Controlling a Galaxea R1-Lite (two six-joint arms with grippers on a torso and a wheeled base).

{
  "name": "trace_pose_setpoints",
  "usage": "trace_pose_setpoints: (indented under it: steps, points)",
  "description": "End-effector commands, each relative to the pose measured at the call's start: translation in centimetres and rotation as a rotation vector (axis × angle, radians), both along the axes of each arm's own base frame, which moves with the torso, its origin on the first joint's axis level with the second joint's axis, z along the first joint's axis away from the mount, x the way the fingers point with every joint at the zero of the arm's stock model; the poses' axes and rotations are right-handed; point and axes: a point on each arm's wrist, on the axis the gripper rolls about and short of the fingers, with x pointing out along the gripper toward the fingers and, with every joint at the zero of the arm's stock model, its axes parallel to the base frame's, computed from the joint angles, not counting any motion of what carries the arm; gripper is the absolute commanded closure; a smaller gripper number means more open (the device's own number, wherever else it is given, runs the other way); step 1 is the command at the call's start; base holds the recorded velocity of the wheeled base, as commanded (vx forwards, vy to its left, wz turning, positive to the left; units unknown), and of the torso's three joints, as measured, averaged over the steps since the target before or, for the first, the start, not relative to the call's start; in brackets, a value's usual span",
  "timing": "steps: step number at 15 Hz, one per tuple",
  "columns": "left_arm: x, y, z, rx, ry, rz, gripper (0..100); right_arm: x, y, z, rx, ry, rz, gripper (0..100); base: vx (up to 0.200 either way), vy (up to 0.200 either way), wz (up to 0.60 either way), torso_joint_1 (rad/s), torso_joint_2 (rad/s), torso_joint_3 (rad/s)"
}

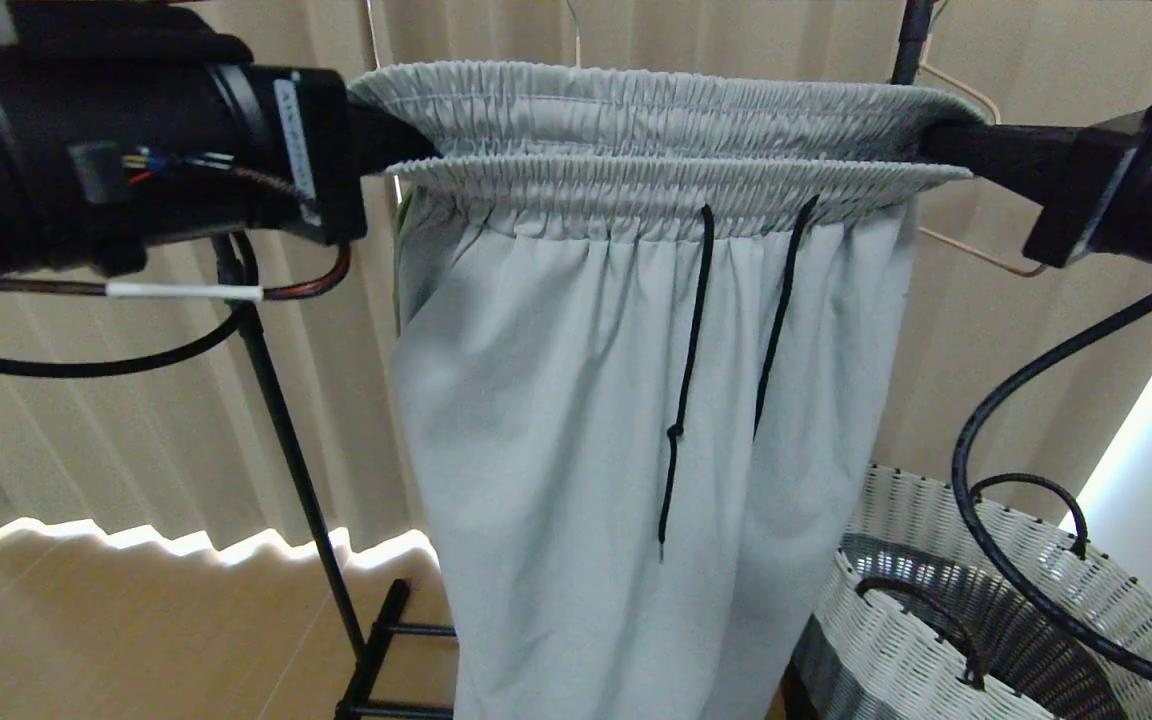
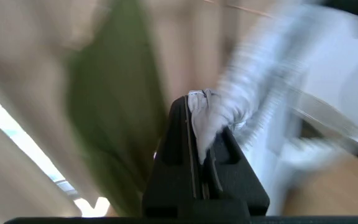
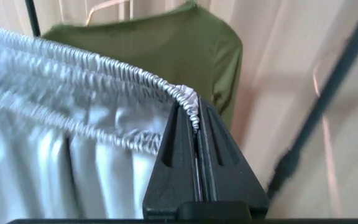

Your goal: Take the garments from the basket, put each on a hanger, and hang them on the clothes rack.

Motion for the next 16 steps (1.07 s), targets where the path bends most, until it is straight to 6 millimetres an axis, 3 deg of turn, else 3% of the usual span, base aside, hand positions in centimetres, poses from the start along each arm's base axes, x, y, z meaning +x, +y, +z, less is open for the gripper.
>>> trace_pose_setpoints:
  steps: [1, 3, 6, 16]
  points:
    - [2.6, -1.7, -1.1, 0.012, 0.02, 0.022, 100, -2.0, -1.0, 0.5, 0.01, -0.021, 0.0, 100, 0.0, 0.0, 0.0, 0.0, 0.0, 0.0]
    - [2.7, -1.8, -2.1, 0.018, 0.043, 0.02, 100, -2.3, -1.2, -1.4, -0.014, 0.025, 0.0, 100, 0.0, 0.0, 0.0, 0.0, 0.0, 0.0]
    - [2.6, -1.7, -1.8, 0.012, 0.036, 0.02, 100, -2.2, -1.1, -0.7, -0.006, 0.009, 0.002, 100, 0.0, 0.0, 0.0, 0.0, 0.0, 0.0]
    - [1.5, -1.2, -2.8, 0.036, 0.062, 0.013, 100, -2.2, -1.1, -1.6, -0.021, 0.037, 0.002, 100, 0.0, 0.0, 0.0, 0.0, 0.0, 0.0]
